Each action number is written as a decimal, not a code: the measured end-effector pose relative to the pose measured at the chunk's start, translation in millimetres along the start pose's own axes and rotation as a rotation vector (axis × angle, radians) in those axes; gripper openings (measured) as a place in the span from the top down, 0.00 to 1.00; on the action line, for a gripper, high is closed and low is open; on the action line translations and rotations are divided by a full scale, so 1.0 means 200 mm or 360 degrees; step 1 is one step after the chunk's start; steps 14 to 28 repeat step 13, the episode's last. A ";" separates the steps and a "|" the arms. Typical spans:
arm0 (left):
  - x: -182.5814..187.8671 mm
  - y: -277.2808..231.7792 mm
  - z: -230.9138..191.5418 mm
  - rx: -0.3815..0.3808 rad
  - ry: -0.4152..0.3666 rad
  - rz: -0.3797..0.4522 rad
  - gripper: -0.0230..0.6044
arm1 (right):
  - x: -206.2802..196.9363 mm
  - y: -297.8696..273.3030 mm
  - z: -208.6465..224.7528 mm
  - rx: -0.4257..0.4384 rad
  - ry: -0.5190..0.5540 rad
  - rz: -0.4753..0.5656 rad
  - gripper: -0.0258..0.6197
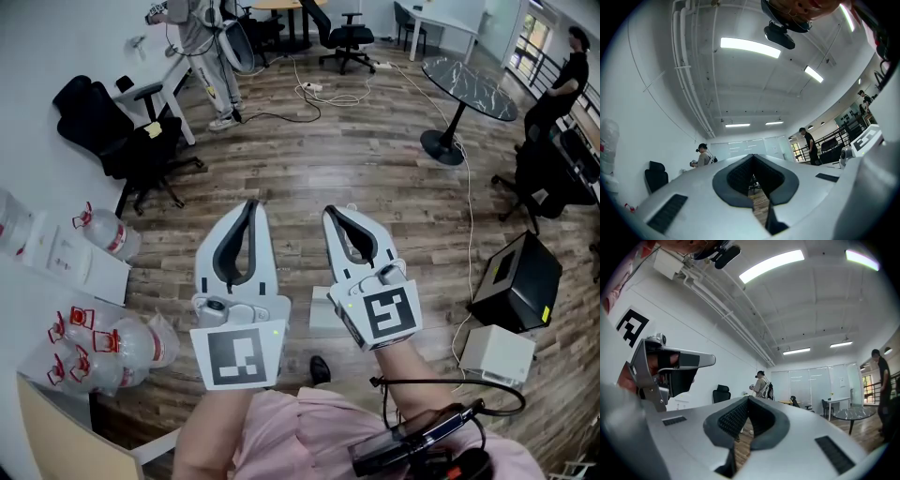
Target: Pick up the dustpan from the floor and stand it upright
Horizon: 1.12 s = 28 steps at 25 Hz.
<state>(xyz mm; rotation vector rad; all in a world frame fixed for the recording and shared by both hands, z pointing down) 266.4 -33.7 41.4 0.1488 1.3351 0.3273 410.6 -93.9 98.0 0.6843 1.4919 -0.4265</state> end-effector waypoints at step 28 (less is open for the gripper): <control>0.00 -0.02 -0.03 0.0002 -0.0006 0.0013 0.95 | 0.02 -0.03 -0.01 0.0007 0.0020 -0.0006 0.96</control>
Point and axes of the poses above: the fingertips, and each gripper's own axes: y backward along the fingers, z to its right, x out of its top, the point moved 8 cm from there along y, backward along the fingers, and after that the axes turned 5 degrees about -y, right-handed, at the moved point
